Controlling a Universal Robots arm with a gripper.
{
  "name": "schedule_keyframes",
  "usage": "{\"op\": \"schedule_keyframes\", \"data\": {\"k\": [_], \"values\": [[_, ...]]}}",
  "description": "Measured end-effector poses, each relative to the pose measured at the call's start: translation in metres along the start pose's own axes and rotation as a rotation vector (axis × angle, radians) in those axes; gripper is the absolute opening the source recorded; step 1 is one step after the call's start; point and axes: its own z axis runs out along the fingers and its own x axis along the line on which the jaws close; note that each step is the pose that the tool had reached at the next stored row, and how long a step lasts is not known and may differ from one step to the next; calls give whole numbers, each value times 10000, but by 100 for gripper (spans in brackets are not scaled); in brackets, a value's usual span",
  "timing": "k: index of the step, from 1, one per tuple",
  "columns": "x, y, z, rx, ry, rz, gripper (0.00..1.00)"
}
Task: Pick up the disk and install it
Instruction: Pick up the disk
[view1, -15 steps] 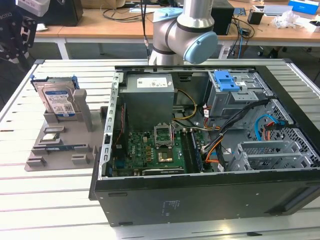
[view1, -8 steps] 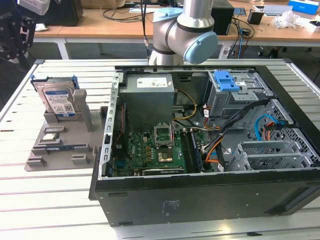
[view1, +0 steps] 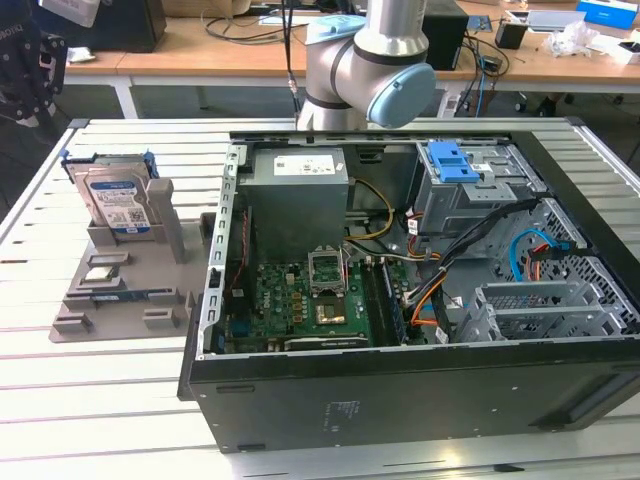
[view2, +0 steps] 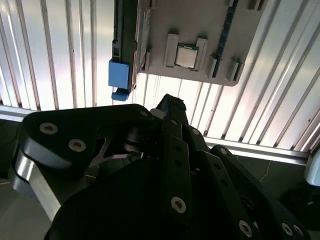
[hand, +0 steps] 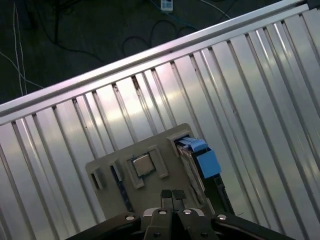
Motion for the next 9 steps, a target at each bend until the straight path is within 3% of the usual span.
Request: {"op": "schedule_keyframes", "data": {"k": [9], "values": [[0,0,0,-30,56,-1250,10]]}}
